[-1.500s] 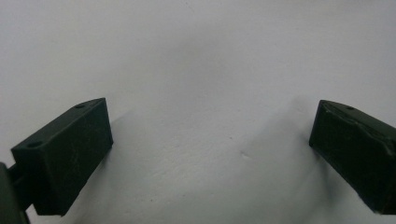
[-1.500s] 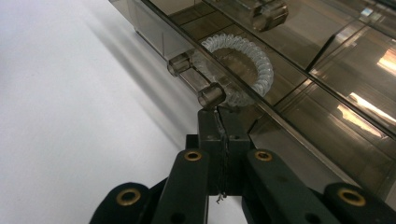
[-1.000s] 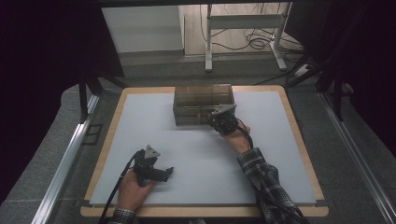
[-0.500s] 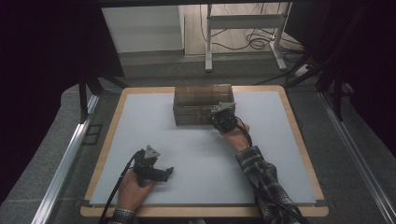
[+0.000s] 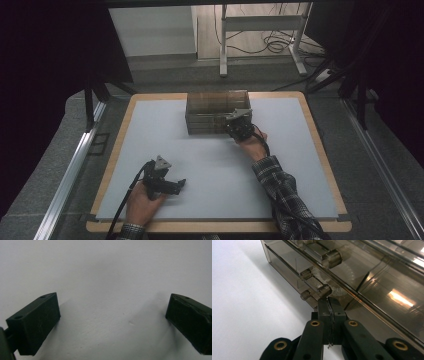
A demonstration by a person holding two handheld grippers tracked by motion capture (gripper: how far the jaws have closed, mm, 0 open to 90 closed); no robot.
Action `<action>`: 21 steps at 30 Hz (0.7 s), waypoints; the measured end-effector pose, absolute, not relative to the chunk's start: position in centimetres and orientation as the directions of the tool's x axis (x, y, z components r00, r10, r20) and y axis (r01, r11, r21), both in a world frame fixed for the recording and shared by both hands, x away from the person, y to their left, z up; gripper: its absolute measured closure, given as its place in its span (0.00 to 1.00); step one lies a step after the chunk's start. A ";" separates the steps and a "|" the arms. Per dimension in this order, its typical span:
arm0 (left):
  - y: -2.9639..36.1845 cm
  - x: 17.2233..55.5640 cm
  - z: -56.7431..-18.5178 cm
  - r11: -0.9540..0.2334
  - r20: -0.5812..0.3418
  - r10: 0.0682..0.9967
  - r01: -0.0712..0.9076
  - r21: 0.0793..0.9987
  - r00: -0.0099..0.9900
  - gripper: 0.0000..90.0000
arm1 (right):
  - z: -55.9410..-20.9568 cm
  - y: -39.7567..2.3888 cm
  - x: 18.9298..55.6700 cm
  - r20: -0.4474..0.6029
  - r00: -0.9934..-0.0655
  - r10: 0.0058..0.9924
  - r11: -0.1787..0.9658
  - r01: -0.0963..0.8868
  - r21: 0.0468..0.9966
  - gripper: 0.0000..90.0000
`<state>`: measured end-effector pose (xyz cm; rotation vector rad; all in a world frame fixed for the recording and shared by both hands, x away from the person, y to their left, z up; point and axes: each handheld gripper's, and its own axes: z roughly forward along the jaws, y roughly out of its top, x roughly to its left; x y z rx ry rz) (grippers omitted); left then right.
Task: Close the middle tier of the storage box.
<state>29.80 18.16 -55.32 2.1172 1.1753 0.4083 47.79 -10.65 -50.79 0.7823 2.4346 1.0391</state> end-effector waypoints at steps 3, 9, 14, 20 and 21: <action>18.2 29.8 -55.3 -0.368 -0.049 0.837 0.627 0.687 0.545 0.00 | -50.8 -10.7 47.8 -0.121 -0.773 0.622 0.570 0.342 0.747 0.97; 18.2 29.8 -55.3 -0.368 -0.049 0.837 0.627 0.687 0.545 0.00 | -50.8 -10.6 47.8 -0.118 -0.776 0.619 0.572 0.343 0.745 0.96; 18.2 29.8 -55.3 -0.368 -0.049 0.837 0.627 0.687 0.545 0.00 | -50.8 -10.6 47.7 -0.119 -0.778 0.617 0.574 0.341 0.745 0.95; 18.2 29.8 -55.3 -0.368 -0.049 0.837 0.627 0.687 0.545 0.00 | -50.7 -10.7 47.6 -0.116 -0.782 0.613 0.575 0.339 0.745 0.93; 18.2 29.8 -55.3 -0.368 -0.049 0.837 0.627 0.687 0.545 0.00 | -50.7 -10.7 47.6 -0.120 -0.783 0.610 0.578 0.336 0.743 0.93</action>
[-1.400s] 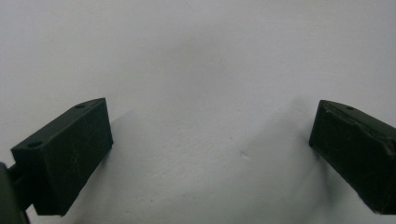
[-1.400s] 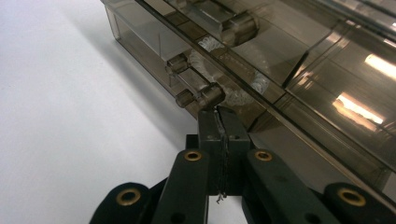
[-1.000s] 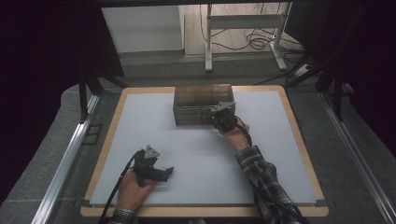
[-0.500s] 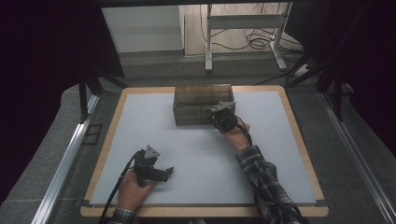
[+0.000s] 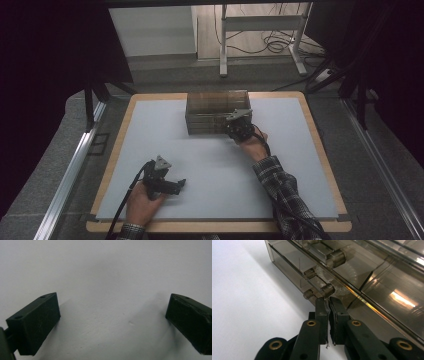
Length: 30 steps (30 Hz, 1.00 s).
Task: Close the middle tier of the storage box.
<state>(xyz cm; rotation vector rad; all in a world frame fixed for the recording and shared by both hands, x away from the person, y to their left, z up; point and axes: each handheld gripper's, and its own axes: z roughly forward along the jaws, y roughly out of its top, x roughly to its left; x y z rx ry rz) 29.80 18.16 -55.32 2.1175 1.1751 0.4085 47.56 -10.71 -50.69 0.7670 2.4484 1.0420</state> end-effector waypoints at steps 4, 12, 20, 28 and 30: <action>18.2 29.8 -55.3 -0.368 -0.049 0.837 0.627 0.687 0.545 0.00 | -50.7 -10.8 47.5 -0.119 -0.786 0.606 0.579 0.334 0.744 0.92; 18.2 29.8 -55.3 -0.368 -0.049 0.837 0.627 0.687 0.545 0.00 | -50.5 -10.9 47.2 -0.118 -0.793 0.597 0.580 0.325 0.747 0.89; 18.2 29.8 -55.3 -0.368 -0.049 0.837 0.627 0.687 0.545 0.00 | -50.4 -10.8 46.9 -0.123 -0.800 0.588 0.585 0.315 0.748 0.85; 18.2 29.8 -55.3 -0.368 -0.049 0.837 0.627 0.687 0.545 0.00 | -50.2 -10.7 46.5 -0.126 -0.806 0.578 0.589 0.305 0.748 0.80; 18.2 29.8 -55.3 -0.368 -0.048 0.837 0.627 0.687 0.545 0.00 | -50.1 -10.7 46.4 -0.129 -0.808 0.575 0.590 0.301 0.749 0.80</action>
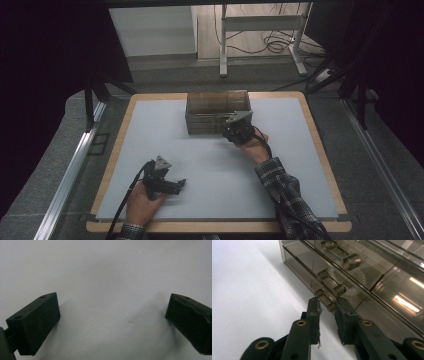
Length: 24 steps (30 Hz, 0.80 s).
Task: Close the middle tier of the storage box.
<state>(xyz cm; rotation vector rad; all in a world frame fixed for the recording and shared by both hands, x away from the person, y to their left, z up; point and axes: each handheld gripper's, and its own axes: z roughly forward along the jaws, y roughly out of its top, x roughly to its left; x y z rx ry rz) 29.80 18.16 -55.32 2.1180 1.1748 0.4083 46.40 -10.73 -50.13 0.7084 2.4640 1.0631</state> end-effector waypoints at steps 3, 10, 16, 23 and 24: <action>18.2 29.8 -55.3 -0.369 -0.048 0.837 0.627 0.686 0.545 0.00 | -50.0 -10.6 46.2 -0.134 -0.811 0.569 0.593 0.293 0.750 0.78; 18.2 29.8 -55.3 -0.370 -0.047 0.837 0.626 0.686 0.545 0.00 | -49.8 -10.5 45.8 -0.140 -0.815 0.562 0.599 0.284 0.749 0.75; 18.2 29.8 -55.3 -0.370 -0.047 0.837 0.627 0.686 0.545 0.00 | -49.8 -10.6 45.5 -0.141 -0.817 0.559 0.598 0.280 0.751 0.71; 18.2 29.8 -55.3 -0.369 -0.047 0.837 0.627 0.686 0.545 0.00 | -49.6 -10.7 45.0 -0.139 -0.821 0.554 0.596 0.274 0.755 0.65; 18.2 29.8 -55.3 -0.370 -0.047 0.837 0.627 0.686 0.545 0.00 | -49.5 -10.7 45.0 -0.139 -0.820 0.555 0.594 0.275 0.756 0.65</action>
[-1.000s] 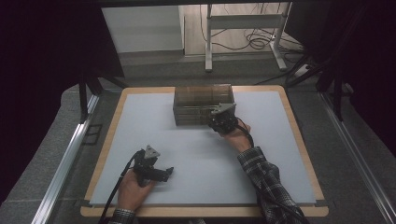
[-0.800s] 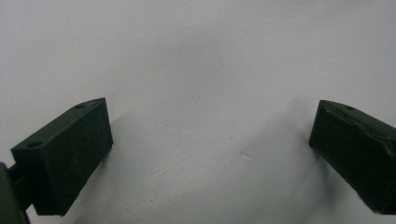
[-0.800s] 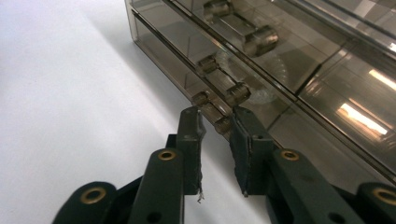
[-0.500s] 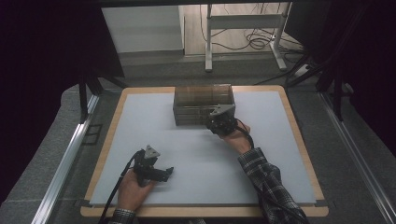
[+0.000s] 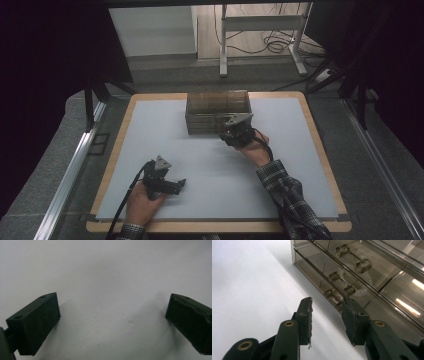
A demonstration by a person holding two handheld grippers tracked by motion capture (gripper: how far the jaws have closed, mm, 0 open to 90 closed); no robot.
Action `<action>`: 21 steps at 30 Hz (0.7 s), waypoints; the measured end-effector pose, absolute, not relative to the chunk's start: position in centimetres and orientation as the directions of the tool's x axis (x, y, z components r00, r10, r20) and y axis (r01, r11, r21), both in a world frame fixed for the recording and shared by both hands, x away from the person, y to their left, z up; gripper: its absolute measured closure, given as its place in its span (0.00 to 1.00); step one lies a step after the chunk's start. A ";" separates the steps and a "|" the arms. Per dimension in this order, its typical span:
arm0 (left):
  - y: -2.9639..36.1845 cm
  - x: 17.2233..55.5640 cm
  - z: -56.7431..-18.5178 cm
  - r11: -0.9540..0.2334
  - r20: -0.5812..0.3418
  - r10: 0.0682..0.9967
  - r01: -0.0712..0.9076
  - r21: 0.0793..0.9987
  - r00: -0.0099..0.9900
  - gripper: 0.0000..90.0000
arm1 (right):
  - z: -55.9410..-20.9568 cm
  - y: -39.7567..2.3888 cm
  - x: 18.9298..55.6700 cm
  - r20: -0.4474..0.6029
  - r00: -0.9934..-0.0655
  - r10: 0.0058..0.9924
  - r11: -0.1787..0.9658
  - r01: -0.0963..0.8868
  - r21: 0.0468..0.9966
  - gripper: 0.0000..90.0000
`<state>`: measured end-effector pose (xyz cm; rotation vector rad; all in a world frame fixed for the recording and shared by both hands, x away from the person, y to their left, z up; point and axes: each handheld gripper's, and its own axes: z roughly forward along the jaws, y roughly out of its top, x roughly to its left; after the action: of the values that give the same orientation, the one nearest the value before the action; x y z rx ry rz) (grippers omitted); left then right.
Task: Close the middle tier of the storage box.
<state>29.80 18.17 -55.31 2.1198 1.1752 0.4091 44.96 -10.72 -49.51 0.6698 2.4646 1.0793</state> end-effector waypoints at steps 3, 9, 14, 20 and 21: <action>18.2 29.8 -55.3 -0.370 -0.047 0.837 0.627 0.686 0.545 0.00 | -49.4 -10.8 44.7 -0.141 -0.823 0.551 0.594 0.268 0.759 0.62; 18.2 29.8 -55.3 -0.370 -0.047 0.837 0.627 0.686 0.545 0.00 | -49.3 -10.8 44.4 -0.139 -0.827 0.545 0.593 0.262 0.761 0.59; 18.2 29.8 -55.3 -0.369 -0.048 0.837 0.627 0.686 0.545 0.00 | -49.3 -10.7 44.2 -0.137 -0.829 0.543 0.594 0.263 0.760 0.55; 18.2 29.8 -55.3 -0.370 -0.047 0.837 0.627 0.686 0.545 0.00 | -49.4 -10.7 44.0 -0.137 -0.830 0.540 0.595 0.261 0.760 0.49; 18.2 29.8 -55.3 -0.368 -0.049 0.837 0.627 0.687 0.545 0.00 | -49.4 -10.7 43.9 -0.134 -0.831 0.540 0.592 0.262 0.762 0.47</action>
<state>29.80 18.16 -55.31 2.1178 1.1754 0.4078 43.87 -10.70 -49.36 0.6489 2.4722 1.0993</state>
